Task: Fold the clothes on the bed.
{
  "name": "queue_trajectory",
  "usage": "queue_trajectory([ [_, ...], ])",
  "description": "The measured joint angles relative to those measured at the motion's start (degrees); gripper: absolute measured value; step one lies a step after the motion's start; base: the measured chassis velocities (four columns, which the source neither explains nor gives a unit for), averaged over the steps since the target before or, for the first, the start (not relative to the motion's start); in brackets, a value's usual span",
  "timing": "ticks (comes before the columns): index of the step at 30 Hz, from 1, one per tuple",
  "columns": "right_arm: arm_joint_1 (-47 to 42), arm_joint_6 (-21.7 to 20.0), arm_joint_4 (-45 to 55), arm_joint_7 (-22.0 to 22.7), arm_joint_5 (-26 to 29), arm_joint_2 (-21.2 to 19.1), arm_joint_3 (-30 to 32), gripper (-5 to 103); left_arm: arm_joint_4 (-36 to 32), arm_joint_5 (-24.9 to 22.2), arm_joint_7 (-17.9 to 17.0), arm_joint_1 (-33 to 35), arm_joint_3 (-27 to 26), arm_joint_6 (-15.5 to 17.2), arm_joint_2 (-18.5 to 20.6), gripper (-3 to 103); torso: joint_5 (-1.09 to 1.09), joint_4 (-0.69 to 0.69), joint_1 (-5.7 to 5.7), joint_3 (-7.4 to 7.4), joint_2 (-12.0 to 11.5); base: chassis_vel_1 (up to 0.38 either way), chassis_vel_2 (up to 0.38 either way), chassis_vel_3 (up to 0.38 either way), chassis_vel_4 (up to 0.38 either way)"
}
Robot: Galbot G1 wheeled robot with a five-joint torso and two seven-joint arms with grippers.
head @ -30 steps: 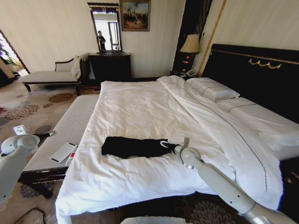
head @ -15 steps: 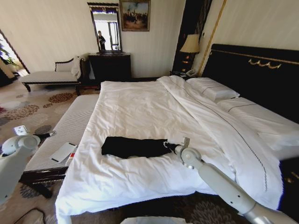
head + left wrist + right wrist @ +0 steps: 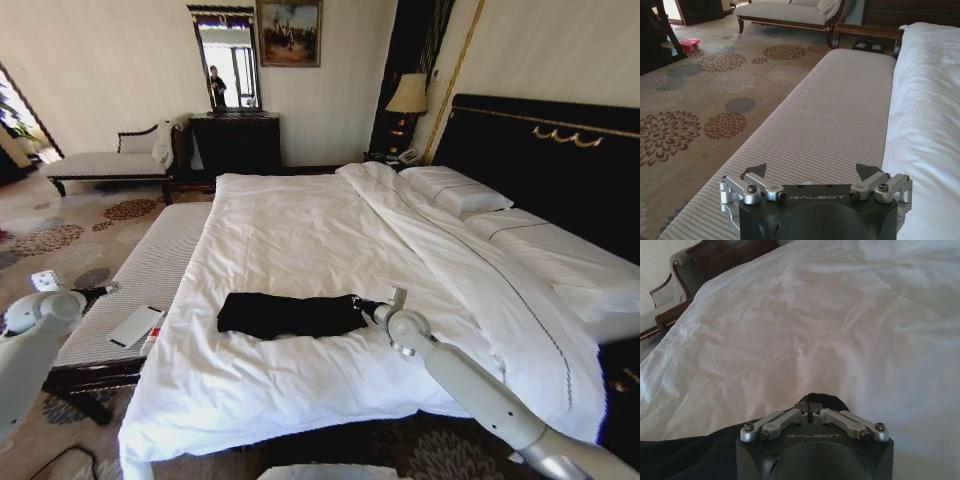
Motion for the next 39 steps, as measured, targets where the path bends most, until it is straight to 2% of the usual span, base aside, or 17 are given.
queue_trajectory([
  [8, -0.73, 0.79, -0.81, 0.06, -1.31, 0.21, 0.16, -2, -0.45, 0.51, 0.00, 0.51, -0.01, -0.08, -0.52, 100, 0.00, 0.00, 0.00, 0.00, 0.00, 0.000, 0.000, 0.000, 0.000],
  [10, -1.51, 0.83, -0.17, 0.19, -1.55, 0.22, 0.30, 3, -0.50, 0.57, 0.00, 0.56, -0.01, -0.09, -0.57, 100, 0.00, -0.01, 0.00, 0.00, 0.00, 0.000, 0.000, 0.000, 0.000],
  [11, -2.08, 0.83, 0.54, 0.42, -1.59, 0.15, 0.48, 8, -0.53, 0.58, 0.00, 0.57, -0.01, -0.10, -0.57, 100, 0.00, -0.02, 0.00, 0.00, 0.00, 0.000, 0.000, 0.000, 0.000],
  [12, -2.57, 0.83, 1.18, 0.70, -1.57, 0.03, 0.65, 8, -0.54, 0.58, 0.00, 0.57, 0.00, -0.10, -0.57, 100, 0.00, -0.01, 0.00, 0.00, 0.00, 0.000, 0.000, 0.000, 0.000],
  [14, -4.14, 0.51, 3.78, 2.18, -1.39, -0.73, 1.33, 19, -0.55, 0.58, -0.02, 0.58, 0.02, -0.11, -0.53, 100, 0.00, 0.00, 0.00, 0.00, 0.00, 0.000, 0.000, 0.000, 0.000],
  [17, -5.14, 0.35, 5.18, 3.03, -1.48, -1.44, 1.89, 25, -0.56, 0.58, -0.02, 0.65, 0.04, -0.12, -0.49, 100, 0.00, -0.01, 0.00, 0.00, 0.00, 0.000, 0.000, 0.000, 0.000],
  [18, -5.55, 0.35, 5.74, 3.60, -1.73, -1.92, 2.38, 35, -0.60, 0.58, -0.01, 0.75, 0.04, -0.13, -0.49, 100, 0.00, -0.01, 0.00, 0.00, 0.00, 0.000, 0.000, 0.000, 0.000],
  [19, -5.63, 0.40, 5.97, 4.25, -1.81, -2.24, 2.86, 40, -0.66, 0.61, -0.01, 0.85, 0.04, -0.15, -0.56, 100, 0.00, -0.01, 0.00, 0.00, 0.00, 0.000, 0.000, 0.000, 0.000],
  [21, -5.59, 0.45, 6.05, 4.78, -1.80, -2.39, 3.16, 40, -0.68, 0.63, 0.00, 0.89, 0.04, -0.16, -0.62, 100, 0.00, -0.01, 0.00, 0.00, 0.01, 0.000, 0.000, 0.000, 0.000],
  [23, -5.07, 1.05, 6.58, 5.91, -1.03, -2.58, 3.93, 52, -0.73, 0.72, 0.01, 1.01, 0.05, -0.19, -0.70, 100, 0.00, -0.01, 0.00, 0.00, 0.00, 0.000, 0.000, 0.000, 0.000],
  [24, -5.07, 1.05, 6.58, 5.91, -1.03, -2.58, 3.93, 52, -0.73, 0.72, 0.01, 1.01, 0.05, -0.19, -0.70, 100, 0.00, -0.01, 0.00, 0.00, 0.00, 0.000, 0.000, 0.000, 0.000],
  [27, -4.71, 1.91, 8.47, 6.62, 2.13, -2.32, 4.20, 68, -0.76, 0.78, 0.03, 1.05, 0.05, -0.21, -0.71, 100, 0.00, 0.00, 0.00, 0.00, 0.00, 0.000, 0.000, 0.000, 0.000],
  [30, -4.66, 2.40, 8.99, 6.21, 3.00, -1.66, 3.60, 73, -0.76, 0.80, 0.04, 1.10, 0.05, -0.22, -0.70, 100, -0.01, 0.00, 0.00, 0.00, 0.01, 0.000, 0.000, 0.000, 0.000],
  [33, -4.83, 2.48, 8.35, 6.05, 4.46, -0.26, 2.45, 90, -0.76, 0.90, 0.05, 1.28, 0.04, -0.23, -0.65, 100, 0.00, 0.02, 0.00, 0.00, 0.00, 0.000, 0.000, 0.000, 0.000],
  [35, -5.28, 2.31, 8.33, 6.21, 5.15, 0.02, 2.35, 90, -0.76, 0.96, 0.05, 1.32, 0.03, -0.23, -0.64, 100, 0.00, 0.02, 0.00, 0.00, 0.00, 0.000, 0.000, 0.000, 0.000],
  [37, -7.46, 1.59, 9.17, 6.37, 6.16, -0.10, 2.43, 100, -0.52, 1.21, 0.12, 1.38, 0.02, -0.35, -0.62, 100, 0.00, 0.00, 0.01, 0.00, 0.01, 0.000, 0.000, 0.000, 0.000],
  [39, -8.09, 1.38, 9.57, 6.38, 6.16, -0.28, 2.54, 100, -0.40, 1.33, 0.16, 1.37, 0.02, -0.41, -0.63, 100, 0.00, -0.01, 0.00, 0.00, 0.00, 0.000, 0.000, 0.000, 0.000],
])
